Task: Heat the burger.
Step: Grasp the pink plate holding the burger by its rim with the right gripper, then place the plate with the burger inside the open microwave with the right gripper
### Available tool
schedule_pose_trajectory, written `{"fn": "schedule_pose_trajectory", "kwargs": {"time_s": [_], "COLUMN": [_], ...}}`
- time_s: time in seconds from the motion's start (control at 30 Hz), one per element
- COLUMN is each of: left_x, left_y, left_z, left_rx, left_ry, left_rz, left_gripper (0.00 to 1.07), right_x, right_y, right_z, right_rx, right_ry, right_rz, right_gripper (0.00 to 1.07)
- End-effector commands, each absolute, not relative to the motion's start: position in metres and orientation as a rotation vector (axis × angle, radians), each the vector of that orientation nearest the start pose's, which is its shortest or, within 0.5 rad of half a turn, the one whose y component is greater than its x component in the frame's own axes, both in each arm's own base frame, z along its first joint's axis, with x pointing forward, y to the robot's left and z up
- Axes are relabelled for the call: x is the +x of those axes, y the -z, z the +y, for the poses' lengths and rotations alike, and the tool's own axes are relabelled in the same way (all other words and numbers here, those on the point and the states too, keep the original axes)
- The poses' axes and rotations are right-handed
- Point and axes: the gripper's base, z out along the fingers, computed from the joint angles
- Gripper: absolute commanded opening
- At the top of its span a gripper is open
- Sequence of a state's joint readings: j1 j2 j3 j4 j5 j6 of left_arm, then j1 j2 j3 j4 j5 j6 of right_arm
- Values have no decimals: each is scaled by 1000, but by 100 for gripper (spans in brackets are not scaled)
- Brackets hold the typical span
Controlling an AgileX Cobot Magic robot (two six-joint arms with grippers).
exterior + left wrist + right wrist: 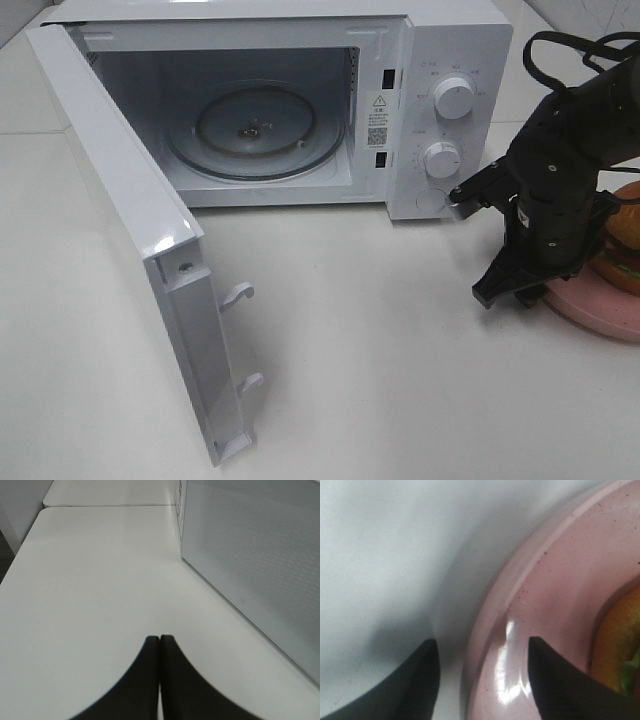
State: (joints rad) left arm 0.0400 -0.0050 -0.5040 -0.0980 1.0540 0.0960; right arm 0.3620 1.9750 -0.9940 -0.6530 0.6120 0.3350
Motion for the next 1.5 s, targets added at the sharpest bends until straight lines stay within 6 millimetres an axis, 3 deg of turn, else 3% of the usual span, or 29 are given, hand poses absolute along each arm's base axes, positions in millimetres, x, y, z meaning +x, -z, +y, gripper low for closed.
{"fn": "schedule_pose_trajectory", "kwargs": {"time_s": [0.03, 0.1, 0.23, 0.27, 0.63, 0.9, 1.13, 1.5], "left_x": [-8, -8, -8, -8, -8, -8, -8, -8], "left_y": [-280, -280, -280, -280, -280, -280, -280, -280], "left_z": [-8, -8, -8, -8, -8, -8, -8, -8], "left_rx": [61, 61, 61, 61, 61, 61, 61, 61], "left_ry": [26, 26, 26, 26, 26, 26, 26, 26], "left_rz": [1992, 1992, 1992, 1992, 1992, 1992, 1992, 1992], "left_gripper": [0, 0, 0, 0, 0, 0, 0, 0], "right_x": [323, 323, 323, 323, 323, 316, 294, 253], "right_y": [-93, -93, -93, -93, -99, -119, -125, -146], "right_z": [86, 86, 86, 86, 85, 83, 83, 108], "right_rx": [-793, -785, -784, -776, -757, -774, -895, -1121], "right_ry": [524, 526, 527, 529, 535, 532, 539, 567], "right_rz": [2818, 2816, 2817, 2820, 2813, 2776, 2740, 2592], "right_gripper": [40, 21, 8, 0, 0, 0, 0, 0]}}
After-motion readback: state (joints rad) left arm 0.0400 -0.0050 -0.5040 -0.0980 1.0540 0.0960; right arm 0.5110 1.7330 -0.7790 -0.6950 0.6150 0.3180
